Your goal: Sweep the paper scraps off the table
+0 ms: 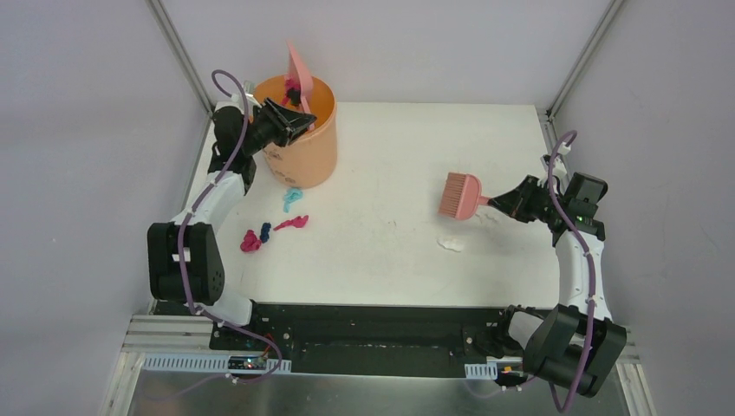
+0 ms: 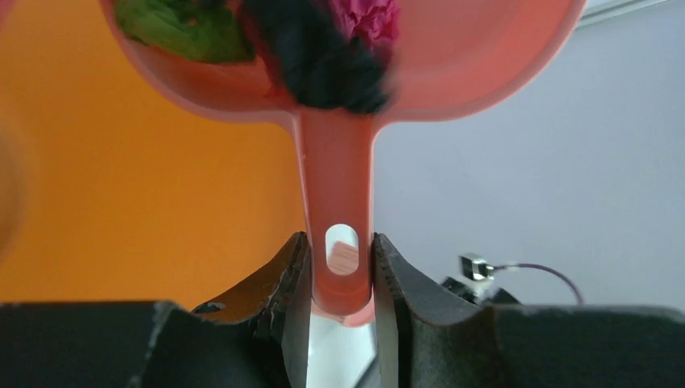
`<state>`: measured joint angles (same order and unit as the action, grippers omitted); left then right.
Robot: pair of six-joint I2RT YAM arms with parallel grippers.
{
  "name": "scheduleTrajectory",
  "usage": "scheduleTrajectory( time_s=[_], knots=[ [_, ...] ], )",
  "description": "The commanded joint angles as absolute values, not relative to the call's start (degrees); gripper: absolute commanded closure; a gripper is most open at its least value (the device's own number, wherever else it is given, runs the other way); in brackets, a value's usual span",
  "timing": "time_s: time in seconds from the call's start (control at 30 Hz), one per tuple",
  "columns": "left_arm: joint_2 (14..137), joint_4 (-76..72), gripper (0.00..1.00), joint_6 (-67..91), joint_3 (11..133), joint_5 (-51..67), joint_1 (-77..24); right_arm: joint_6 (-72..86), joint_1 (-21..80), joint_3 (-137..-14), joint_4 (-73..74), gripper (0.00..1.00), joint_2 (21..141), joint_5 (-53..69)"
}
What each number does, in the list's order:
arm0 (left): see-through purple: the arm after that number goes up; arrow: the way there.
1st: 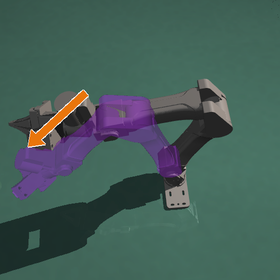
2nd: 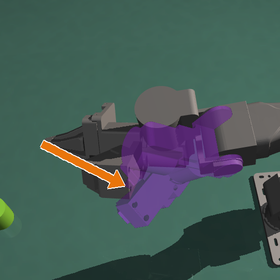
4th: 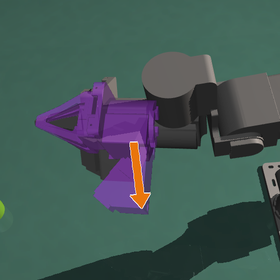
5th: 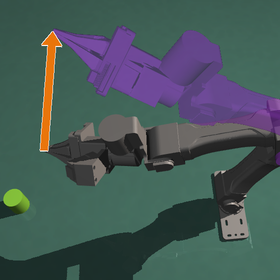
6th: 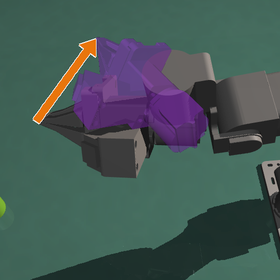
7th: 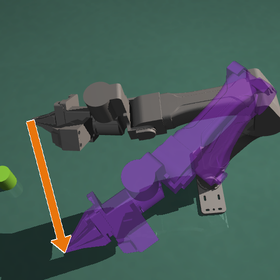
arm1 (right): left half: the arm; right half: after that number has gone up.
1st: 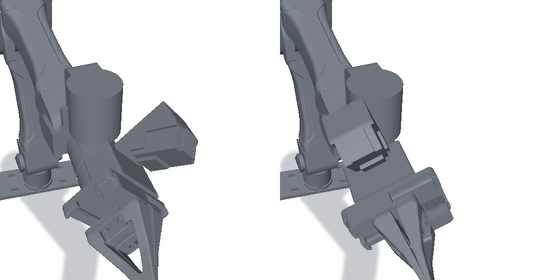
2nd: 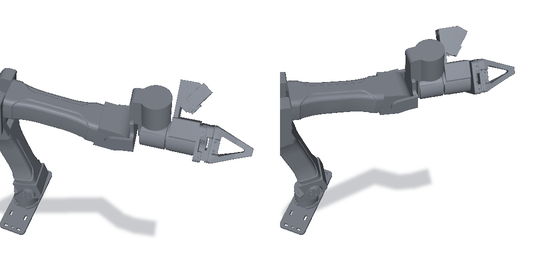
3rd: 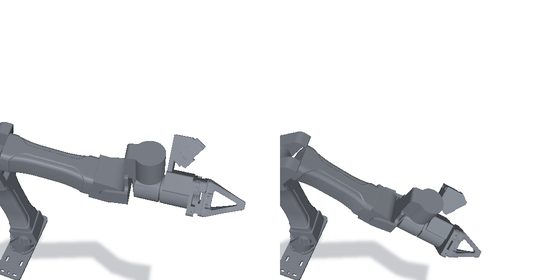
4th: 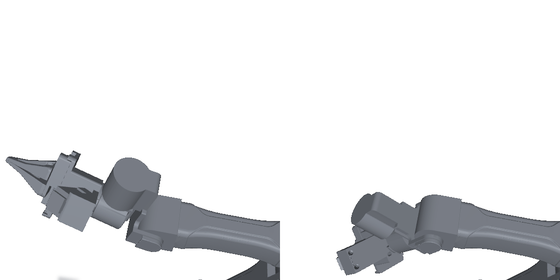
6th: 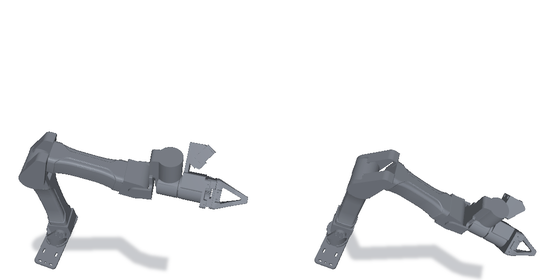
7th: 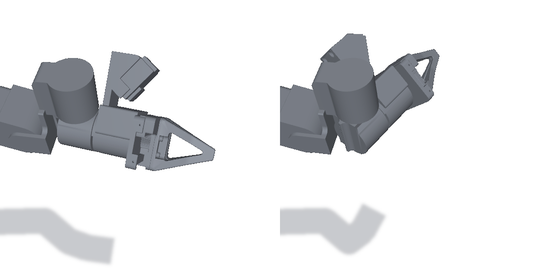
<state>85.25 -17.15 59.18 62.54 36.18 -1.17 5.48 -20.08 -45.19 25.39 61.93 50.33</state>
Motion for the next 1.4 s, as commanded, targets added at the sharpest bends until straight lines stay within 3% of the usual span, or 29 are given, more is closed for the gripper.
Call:
scheduleTrajectory(
  time_s=[0.0, 0.27, 0.47, 1.03, 1.27, 1.37],
  knots=[
    [87.7, -44.7, 1.0, 76.9, 60.8, 46.5, -1.2, 4.3, -20.7, -47.4, 24.0, 1.0, 61.4, 51.2],
    [90.4, -56.7, 1.0, 85.6, 58.5, 46.2, -0.4, 4.2, -21.1, -47.4, 24.0, 1.0, 61.4, 51.3],
    [98.4, -81.5, 1.0, 104.2, 57.0, 41.3, -0.4, 4.3, -21.2, -47.5, 24.1, 1.0, 61.5, 51.3],
    [97.2, -81.8, 1.0, 100.4, 58.1, 44.5, -0.4, 4.3, -21.5, -47.5, 24.2, 1.0, 61.0, 51.2],
    [93.1, -74.2, 1.0, 92.2, 58.3, 48.2, -0.4, 4.4, -21.9, -47.5, 24.2, 1.0, 60.7, 51.2],
    [90.5, -64.6, 1.0, 85.2, 58.3, 50.3, -0.4, 4.5, -22.0, -47.5, 24.2, 1.0, 60.7, 51.2]
  ],
)
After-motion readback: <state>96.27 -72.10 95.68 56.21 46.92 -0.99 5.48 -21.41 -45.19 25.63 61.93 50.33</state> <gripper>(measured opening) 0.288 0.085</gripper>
